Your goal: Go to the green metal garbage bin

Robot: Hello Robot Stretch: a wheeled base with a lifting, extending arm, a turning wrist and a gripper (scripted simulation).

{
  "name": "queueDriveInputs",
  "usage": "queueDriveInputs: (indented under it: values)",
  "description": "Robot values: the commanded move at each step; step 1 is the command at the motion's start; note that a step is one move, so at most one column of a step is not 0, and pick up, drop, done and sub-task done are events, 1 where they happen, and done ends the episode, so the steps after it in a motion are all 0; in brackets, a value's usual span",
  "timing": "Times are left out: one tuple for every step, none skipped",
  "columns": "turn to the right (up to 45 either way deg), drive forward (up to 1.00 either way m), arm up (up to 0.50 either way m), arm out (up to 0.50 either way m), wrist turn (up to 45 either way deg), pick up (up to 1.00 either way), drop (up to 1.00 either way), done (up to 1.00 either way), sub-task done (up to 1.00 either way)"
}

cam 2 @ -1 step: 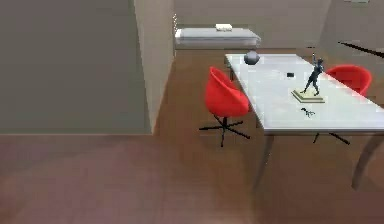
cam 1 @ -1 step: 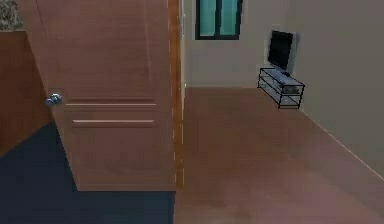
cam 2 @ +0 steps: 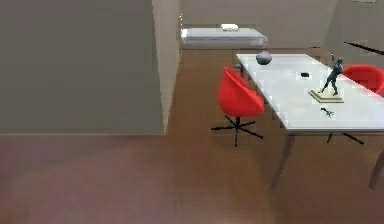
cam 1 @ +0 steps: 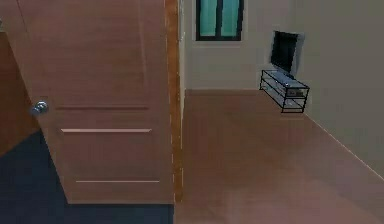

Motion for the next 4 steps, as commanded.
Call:
queueDriveInputs:
  values:
    - [-45.0, 0.00, 0.00, 0.00, 0.0, 0.00, 0.00, 0.00, 0.00]
    - [-12.0, 0.00, 0.00, 0.00, 0.0, 0.00, 0.00, 0.00, 0.00]
    - [0.0, 1.00, 0.00, 0.00, 0.0, 0.00, 0.00, 0.00, 0.00]
    - [-3.0, 0.00, 0.00, 0.00, 0.0, 0.00, 0.00, 0.00, 0.00]
